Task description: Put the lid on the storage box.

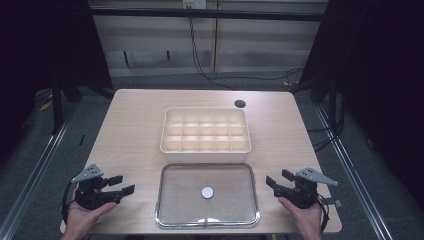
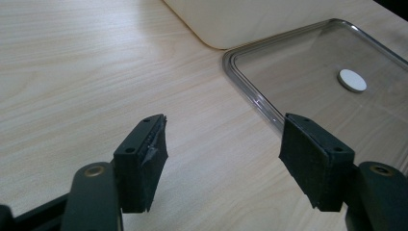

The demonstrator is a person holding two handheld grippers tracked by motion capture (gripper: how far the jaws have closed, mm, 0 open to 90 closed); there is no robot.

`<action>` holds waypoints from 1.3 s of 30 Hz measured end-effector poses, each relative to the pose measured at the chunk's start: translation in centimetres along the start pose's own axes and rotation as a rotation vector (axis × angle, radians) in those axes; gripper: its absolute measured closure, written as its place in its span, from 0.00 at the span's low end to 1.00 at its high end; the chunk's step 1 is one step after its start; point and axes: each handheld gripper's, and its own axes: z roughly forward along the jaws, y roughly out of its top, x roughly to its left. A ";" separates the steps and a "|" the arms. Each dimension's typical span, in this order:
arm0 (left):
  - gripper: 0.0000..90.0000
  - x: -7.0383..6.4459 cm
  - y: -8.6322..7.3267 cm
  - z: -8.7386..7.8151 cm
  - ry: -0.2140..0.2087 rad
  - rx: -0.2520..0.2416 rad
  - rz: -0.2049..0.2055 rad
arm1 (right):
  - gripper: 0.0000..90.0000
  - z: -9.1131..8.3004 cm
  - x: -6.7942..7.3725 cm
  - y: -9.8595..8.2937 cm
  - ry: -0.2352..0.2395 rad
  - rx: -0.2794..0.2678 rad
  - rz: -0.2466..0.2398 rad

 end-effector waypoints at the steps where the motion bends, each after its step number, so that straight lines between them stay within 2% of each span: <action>1: 0.35 0.0 0.0 0.0 0.002 0.004 -0.002 | 0.36 -0.1 0.0 0.0 0.004 -0.002 -0.004; 2: 0.33 0.0 0.0 0.1 -0.003 0.006 0.000 | 0.38 -0.2 0.0 0.1 0.021 -0.008 -0.005; 5: 0.28 -0.3 -0.1 0.2 -0.003 0.021 0.019 | 0.41 -0.5 0.1 0.3 0.030 0.017 0.030; 7: 0.23 -0.4 -0.2 0.2 -0.010 0.030 0.020 | 0.44 -0.7 0.1 0.4 0.034 0.024 0.031; 9: 0.24 -0.5 -0.3 0.4 -0.014 0.040 0.028 | 0.44 -1.0 0.4 0.6 0.032 0.045 0.039; 10: 0.27 -0.8 -0.3 0.4 -0.022 0.030 0.027 | 0.44 -1.1 0.5 0.9 0.056 0.077 0.066; 11: 0.30 -0.8 -0.3 0.4 -0.022 0.030 0.027 | 0.44 -1.1 0.5 0.9 0.056 0.077 0.066; 12: 0.33 -0.9 -0.1 0.4 -0.019 0.028 0.037 | 0.44 -1.2 0.9 0.9 0.032 0.079 0.043; 13: 0.35 -0.9 -0.1 0.4 -0.019 0.028 0.037 | 0.44 -1.2 0.9 0.9 0.032 0.079 0.043; 14: 0.39 -1.0 0.1 0.5 -0.029 0.040 0.056 | 0.43 -1.3 1.1 0.9 0.056 0.073 0.041; 19: 0.47 -1.2 0.5 0.8 -0.036 0.027 0.101 | 0.44 -1.1 1.6 1.4 0.052 0.104 0.011; 21: 0.48 -1.3 1.0 1.1 -0.039 0.033 0.100 | 0.44 -0.9 1.8 1.6 0.079 0.141 0.011; 22: 0.49 -1.2 1.4 1.1 -0.036 0.040 0.096 | 0.46 -0.6 2.1 1.6 0.111 0.147 0.019; 24: 0.47 -1.2 1.5 1.1 -0.034 0.038 0.089 | 0.47 -0.5 2.3 1.6 0.106 0.152 0.021; 25: 0.47 -1.2 1.8 1.2 -0.053 0.053 0.074 | 0.47 -0.2 2.7 1.7 0.084 0.154 -0.003; 26: 0.47 -1.3 1.9 1.3 -0.052 0.056 0.068 | 0.48 0.0 2.8 1.9 0.086 0.166 -0.011; 29: 0.49 -1.5 2.2 1.6 -0.070 0.067 0.071 | 0.49 0.4 3.0 2.3 0.105 0.177 -0.012; 30: 0.52 -1.9 2.6 2.1 -0.091 0.076 0.087 | 0.49 0.9 3.3 3.0 0.117 0.183 -0.027; 34: 0.54 -2.5 3.4 3.4 -0.103 0.115 0.107 | 0.48 1.8 3.6 4.0 0.142 0.195 -0.036; 38: 0.56 -3.0 4.1 3.8 -0.111 0.112 0.115 | 0.48 2.4 3.8 4.7 0.156 0.210 -0.045; 39: 0.56 -3.0 4.5 4.1 -0.121 0.103 0.099 | 0.48 2.8 3.9 5.1 0.154 0.217 -0.057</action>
